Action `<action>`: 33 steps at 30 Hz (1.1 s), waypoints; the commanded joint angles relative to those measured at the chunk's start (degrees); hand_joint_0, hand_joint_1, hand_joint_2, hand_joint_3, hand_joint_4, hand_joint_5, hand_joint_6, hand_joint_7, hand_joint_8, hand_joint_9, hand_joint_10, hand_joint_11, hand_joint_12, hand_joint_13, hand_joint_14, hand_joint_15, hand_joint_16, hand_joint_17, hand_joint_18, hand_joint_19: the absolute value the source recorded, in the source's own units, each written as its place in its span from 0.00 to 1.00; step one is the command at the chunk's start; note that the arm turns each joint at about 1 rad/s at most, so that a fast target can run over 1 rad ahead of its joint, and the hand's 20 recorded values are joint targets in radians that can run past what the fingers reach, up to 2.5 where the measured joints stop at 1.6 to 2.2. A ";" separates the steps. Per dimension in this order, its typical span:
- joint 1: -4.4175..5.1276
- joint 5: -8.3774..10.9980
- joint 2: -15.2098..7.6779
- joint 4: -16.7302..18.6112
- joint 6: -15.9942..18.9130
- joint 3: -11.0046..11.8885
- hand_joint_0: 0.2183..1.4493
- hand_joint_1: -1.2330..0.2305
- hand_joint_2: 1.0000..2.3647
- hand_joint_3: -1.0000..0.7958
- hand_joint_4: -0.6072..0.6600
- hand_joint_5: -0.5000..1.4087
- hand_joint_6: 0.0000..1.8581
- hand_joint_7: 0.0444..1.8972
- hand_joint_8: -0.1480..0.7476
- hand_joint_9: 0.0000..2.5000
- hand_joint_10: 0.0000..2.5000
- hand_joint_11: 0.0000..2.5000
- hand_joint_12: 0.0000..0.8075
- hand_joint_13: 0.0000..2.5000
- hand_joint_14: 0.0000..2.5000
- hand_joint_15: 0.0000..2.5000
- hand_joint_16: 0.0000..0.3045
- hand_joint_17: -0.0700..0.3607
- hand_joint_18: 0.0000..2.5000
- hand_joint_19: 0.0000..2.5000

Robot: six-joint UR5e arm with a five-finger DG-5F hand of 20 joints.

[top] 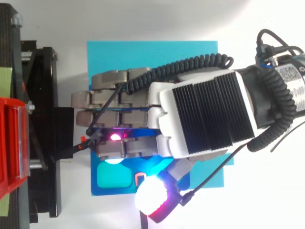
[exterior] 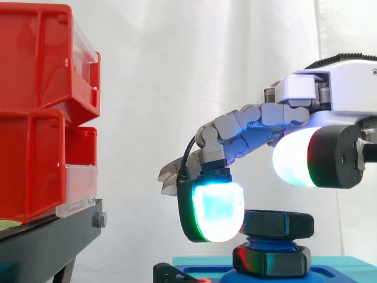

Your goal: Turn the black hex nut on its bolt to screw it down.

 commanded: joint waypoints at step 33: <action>-6.98 -8.78 0.00 2.74 -1.04 0.07 0.21 0.75 0.00 0.28 0.64 0.26 0.27 0.73 0.47 0.22 0.00 0.00 0.44 0.14 0.00 0.00 0.18 0.45 0.11 0.18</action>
